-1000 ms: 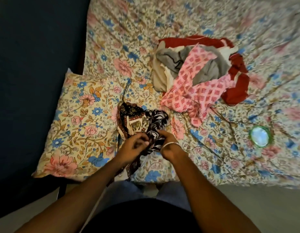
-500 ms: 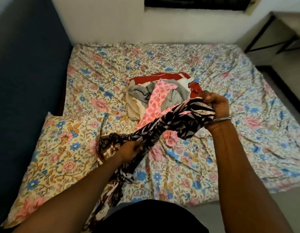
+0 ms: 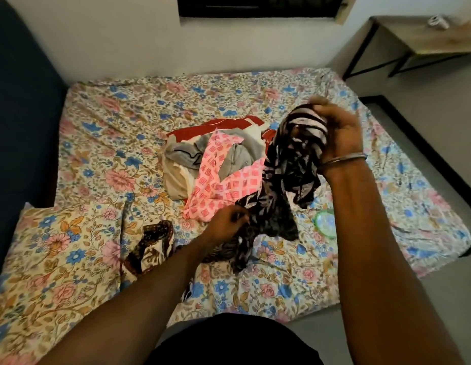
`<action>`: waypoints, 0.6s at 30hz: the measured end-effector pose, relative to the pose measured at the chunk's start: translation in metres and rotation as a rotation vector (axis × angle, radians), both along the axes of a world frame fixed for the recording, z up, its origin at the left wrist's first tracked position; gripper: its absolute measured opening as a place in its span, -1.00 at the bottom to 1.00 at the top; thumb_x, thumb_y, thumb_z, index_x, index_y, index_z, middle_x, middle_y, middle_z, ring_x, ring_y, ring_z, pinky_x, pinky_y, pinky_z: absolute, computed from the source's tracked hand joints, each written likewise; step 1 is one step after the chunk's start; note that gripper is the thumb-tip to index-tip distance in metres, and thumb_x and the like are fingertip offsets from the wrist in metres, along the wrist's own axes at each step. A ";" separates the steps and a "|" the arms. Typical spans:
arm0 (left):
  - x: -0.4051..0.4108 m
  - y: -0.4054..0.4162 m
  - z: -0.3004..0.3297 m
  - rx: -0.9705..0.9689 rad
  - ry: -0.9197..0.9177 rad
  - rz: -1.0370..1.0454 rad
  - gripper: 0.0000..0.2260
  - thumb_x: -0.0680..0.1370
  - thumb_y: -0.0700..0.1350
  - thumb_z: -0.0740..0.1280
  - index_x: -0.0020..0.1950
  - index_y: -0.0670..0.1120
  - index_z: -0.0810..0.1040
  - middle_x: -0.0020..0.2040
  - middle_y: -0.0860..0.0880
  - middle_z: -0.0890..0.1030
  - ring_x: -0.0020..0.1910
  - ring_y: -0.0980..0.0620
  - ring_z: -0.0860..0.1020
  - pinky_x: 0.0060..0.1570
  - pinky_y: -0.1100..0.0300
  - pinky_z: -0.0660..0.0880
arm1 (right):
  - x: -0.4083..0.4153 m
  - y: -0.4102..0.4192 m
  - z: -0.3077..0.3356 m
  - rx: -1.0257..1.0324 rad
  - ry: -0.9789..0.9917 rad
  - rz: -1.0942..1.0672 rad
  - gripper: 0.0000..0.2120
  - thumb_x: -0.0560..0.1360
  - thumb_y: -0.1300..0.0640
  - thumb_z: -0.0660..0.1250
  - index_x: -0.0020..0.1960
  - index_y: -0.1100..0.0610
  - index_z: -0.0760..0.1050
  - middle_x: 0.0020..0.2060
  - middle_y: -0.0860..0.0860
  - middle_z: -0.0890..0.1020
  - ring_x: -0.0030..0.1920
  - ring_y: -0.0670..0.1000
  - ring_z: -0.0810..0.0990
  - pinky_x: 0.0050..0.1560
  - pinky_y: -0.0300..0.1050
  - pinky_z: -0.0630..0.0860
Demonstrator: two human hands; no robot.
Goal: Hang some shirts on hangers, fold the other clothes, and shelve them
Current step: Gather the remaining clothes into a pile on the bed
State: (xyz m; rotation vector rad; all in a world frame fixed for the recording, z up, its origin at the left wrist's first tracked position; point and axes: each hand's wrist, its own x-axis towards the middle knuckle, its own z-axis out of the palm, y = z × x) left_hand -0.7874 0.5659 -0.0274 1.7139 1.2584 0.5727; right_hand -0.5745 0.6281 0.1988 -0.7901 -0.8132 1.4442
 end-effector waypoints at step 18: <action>-0.106 0.050 0.044 -0.029 0.672 -0.498 -0.61 0.45 0.02 0.51 0.24 -0.03 0.59 0.16 -0.06 0.64 0.11 -0.04 0.60 -0.07 0.22 0.40 | -0.005 -0.001 -0.114 0.043 -1.539 0.429 -0.83 0.49 0.18 0.49 0.07 0.17 0.69 -0.10 0.04 0.69 -0.09 0.01 0.65 -0.09 -0.14 0.49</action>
